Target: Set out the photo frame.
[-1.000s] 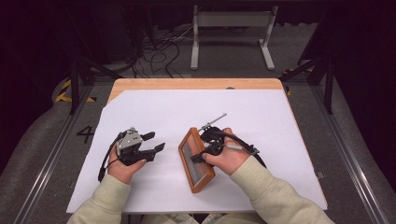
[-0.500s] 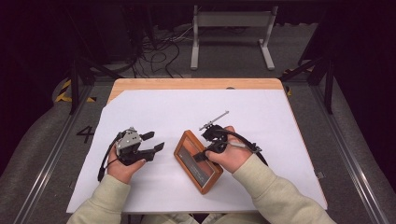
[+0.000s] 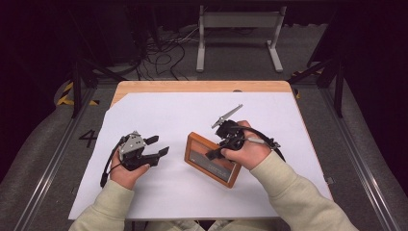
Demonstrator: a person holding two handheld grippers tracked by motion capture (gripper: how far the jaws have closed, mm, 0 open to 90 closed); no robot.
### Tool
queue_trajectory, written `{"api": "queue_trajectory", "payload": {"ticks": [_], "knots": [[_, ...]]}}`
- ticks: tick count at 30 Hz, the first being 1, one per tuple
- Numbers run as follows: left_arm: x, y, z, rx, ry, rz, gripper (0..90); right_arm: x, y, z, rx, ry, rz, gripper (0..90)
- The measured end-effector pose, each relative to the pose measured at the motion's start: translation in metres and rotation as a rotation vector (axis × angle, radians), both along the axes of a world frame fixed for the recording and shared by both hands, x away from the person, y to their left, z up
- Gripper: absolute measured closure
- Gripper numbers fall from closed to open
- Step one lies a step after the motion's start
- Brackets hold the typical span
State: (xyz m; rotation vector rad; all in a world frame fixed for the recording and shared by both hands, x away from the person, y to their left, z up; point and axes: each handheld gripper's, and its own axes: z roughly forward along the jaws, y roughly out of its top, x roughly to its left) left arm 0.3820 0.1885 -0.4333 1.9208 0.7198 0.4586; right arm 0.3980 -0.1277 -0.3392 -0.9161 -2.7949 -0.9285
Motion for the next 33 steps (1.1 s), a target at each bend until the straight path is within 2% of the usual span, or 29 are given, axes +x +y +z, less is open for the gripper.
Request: {"api": "queue_trajectory", "payload": {"ticks": [3,8,9,15,21,25,33], "knots": [[0.000,0.000,0.000,0.001,-0.001,-0.001,40.2,0.004,-0.004,0.009,-0.010,-0.037,0.048,70.7],[-0.001,0.001,0.000,0.004,-0.002,0.003,40.2,0.012,-0.010,0.022,-0.029,-0.073,0.114,70.7],[-0.002,0.002,0.000,0.004,-0.002,0.004,40.2,0.012,-0.010,0.022,-0.029,-0.073,0.114,70.7],[-0.005,0.006,-0.001,0.004,-0.001,0.020,40.3,0.023,-0.010,0.036,-0.047,-0.102,0.205,70.7],[-0.008,0.012,-0.001,0.003,0.000,0.035,40.4,0.035,-0.004,0.041,-0.061,-0.113,0.305,70.7],[-0.009,0.014,-0.002,0.002,0.001,0.041,40.5,0.044,-0.002,0.042,-0.073,-0.111,0.341,70.7],[-0.008,0.013,-0.003,-0.003,0.006,0.038,40.5,0.063,0.002,0.029,-0.112,-0.123,0.461,70.7]]}}
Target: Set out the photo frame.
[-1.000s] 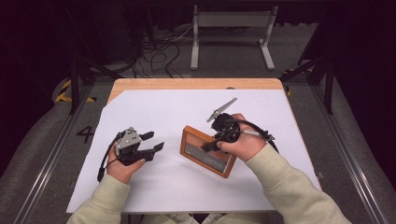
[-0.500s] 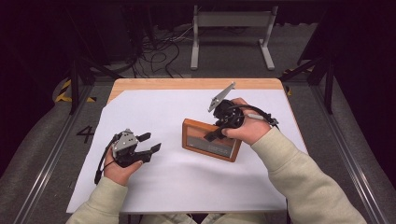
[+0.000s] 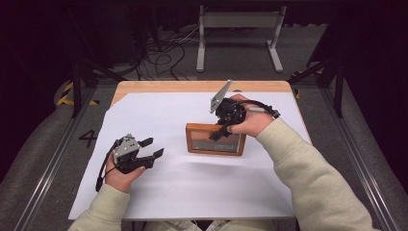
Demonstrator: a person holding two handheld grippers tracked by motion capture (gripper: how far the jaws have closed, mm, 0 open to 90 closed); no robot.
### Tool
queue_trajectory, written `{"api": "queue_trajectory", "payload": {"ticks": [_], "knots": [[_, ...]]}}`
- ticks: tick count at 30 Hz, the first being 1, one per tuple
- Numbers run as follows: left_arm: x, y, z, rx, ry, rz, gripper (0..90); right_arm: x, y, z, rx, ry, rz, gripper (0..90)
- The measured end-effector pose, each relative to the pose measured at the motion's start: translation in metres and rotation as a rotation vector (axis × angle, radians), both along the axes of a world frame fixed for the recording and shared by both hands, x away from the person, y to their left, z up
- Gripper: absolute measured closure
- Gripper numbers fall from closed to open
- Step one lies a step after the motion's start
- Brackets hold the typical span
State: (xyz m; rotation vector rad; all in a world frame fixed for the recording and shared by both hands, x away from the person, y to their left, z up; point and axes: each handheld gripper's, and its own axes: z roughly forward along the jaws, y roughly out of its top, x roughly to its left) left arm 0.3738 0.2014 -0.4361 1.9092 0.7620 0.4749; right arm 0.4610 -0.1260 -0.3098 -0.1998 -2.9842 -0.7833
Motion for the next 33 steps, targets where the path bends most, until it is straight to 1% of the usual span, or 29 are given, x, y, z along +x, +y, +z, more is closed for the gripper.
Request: {"api": "queue_trajectory", "payload": {"ticks": [2,5,6,8,14,17,18,21,26,30,32,33], "knots": [[0.001,0.000,0.000,0.002,-0.003,-0.001,40.5,0.004,0.001,-0.005,-0.002,0.004,0.026,70.7],[0.001,0.000,-0.001,0.003,0.002,-0.001,40.6,0.006,0.001,-0.009,0.000,0.017,0.041,70.7],[0.001,0.000,-0.001,0.002,0.003,-0.002,40.6,0.008,0.002,-0.012,0.002,0.031,0.057,70.7],[0.002,-0.001,-0.001,0.000,0.005,-0.003,40.6,0.010,0.002,-0.018,-0.001,0.035,0.066,70.7],[0.002,-0.001,-0.001,-0.001,0.003,-0.005,40.6,0.016,0.001,-0.026,-0.004,0.045,0.065,70.6],[0.002,-0.001,-0.001,-0.004,0.005,-0.003,40.6,0.021,-0.001,-0.033,0.004,0.050,0.049,70.7],[0.002,-0.001,-0.001,-0.004,0.005,-0.003,40.6,0.022,-0.001,-0.034,0.006,0.053,0.053,70.7],[0.002,-0.001,-0.001,-0.004,0.005,-0.004,40.6,0.024,-0.004,-0.040,0.016,0.070,0.048,70.7],[0.002,-0.001,-0.001,-0.001,0.003,-0.006,40.6,0.026,-0.005,-0.045,0.016,0.072,0.043,70.7],[0.002,-0.001,-0.002,-0.001,0.002,-0.008,40.6,0.028,-0.007,-0.051,0.019,0.080,0.027,70.6],[0.003,-0.001,-0.002,-0.001,0.003,-0.008,40.6,0.029,-0.007,-0.051,0.023,0.083,0.035,70.5],[0.003,-0.002,-0.002,-0.004,0.005,-0.008,40.6,0.029,-0.008,-0.051,0.020,0.075,0.046,70.4]]}}
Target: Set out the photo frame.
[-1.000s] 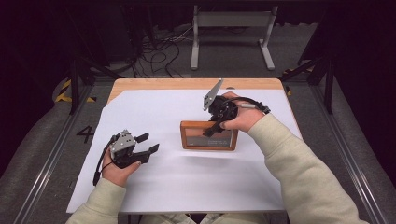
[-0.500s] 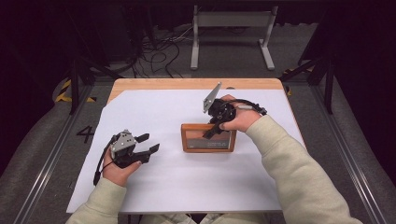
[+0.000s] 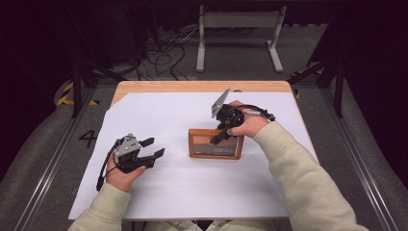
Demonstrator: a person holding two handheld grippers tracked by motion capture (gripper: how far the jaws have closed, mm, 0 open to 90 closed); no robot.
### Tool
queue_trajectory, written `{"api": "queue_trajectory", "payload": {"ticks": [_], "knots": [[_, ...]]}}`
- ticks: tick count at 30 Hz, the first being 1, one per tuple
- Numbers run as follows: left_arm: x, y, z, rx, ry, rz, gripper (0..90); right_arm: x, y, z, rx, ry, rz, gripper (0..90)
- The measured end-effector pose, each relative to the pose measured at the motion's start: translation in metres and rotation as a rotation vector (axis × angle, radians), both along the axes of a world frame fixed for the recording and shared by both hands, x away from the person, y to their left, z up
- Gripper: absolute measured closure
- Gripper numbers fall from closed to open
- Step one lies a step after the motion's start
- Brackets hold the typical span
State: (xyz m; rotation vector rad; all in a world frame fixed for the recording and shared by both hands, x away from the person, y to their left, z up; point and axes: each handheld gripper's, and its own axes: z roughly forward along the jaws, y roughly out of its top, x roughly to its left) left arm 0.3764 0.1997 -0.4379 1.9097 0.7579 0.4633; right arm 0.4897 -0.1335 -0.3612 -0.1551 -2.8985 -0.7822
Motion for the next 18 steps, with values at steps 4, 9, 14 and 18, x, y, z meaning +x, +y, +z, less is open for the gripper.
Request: {"api": "queue_trajectory", "payload": {"ticks": [4,9,14,18], "knots": [[0.0003,-0.0001,-0.0001,0.002,-0.002,0.000,40.6,-0.0028,0.0015,0.0009,-0.007,-0.024,0.032,70.3],[-0.0002,-0.0008,0.0001,0.003,-0.001,-0.001,40.6,-0.0023,0.0011,0.0004,0.000,-0.018,0.044,70.5],[0.0004,-0.0007,-0.0001,0.004,-0.003,-0.003,40.6,0.0010,0.0002,0.0001,0.003,-0.044,0.024,70.1],[0.0006,-0.0009,-0.0002,0.003,-0.003,-0.004,40.6,0.0021,-0.0006,0.0017,0.010,-0.092,-0.005,64.3]]}}
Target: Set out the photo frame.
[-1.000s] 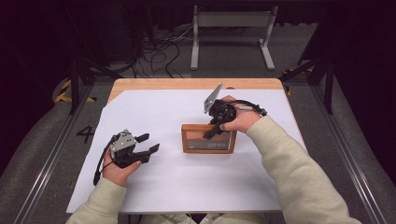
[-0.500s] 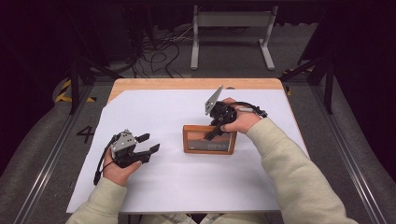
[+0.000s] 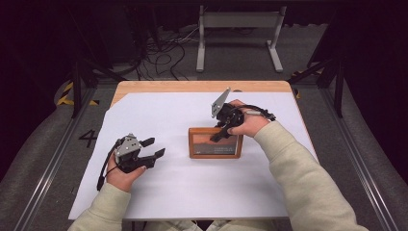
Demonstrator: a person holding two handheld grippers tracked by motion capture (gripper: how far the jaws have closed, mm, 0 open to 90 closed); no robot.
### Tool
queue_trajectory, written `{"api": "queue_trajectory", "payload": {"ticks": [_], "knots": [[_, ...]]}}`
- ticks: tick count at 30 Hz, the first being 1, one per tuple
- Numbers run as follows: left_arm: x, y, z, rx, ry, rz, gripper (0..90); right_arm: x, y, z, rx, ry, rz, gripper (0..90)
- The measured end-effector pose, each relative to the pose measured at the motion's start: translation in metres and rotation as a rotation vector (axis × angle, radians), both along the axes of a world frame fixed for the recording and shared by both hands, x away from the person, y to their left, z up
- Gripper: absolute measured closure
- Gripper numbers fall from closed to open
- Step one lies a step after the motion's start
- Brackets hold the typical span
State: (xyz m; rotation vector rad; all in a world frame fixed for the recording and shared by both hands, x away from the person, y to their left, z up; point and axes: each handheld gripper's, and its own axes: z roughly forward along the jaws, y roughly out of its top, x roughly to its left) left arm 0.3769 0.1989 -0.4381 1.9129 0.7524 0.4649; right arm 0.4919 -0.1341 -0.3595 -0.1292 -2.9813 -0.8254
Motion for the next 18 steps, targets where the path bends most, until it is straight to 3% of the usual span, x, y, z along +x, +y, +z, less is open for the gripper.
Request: {"api": "queue_trajectory", "payload": {"ticks": [3,4,7,8,18], "knots": [[0.000,0.000,0.000,0.001,-0.001,0.000,40.6,0.001,-0.001,0.000,0.006,-0.022,-0.008,58.9],[0.000,0.000,0.000,0.001,0.000,0.000,40.6,0.002,-0.002,0.000,0.021,-0.025,-0.038,48.7],[0.000,0.000,0.001,0.002,-0.001,-0.001,40.6,0.003,-0.004,0.001,0.018,-0.049,-0.050,45.7],[0.000,0.000,0.001,0.002,-0.001,-0.001,40.6,0.003,-0.007,0.002,0.062,-0.036,-0.082,39.1],[0.000,0.000,0.001,-0.001,0.005,0.002,40.6,-0.005,-0.024,0.011,0.133,-0.075,-0.200,24.9]]}}
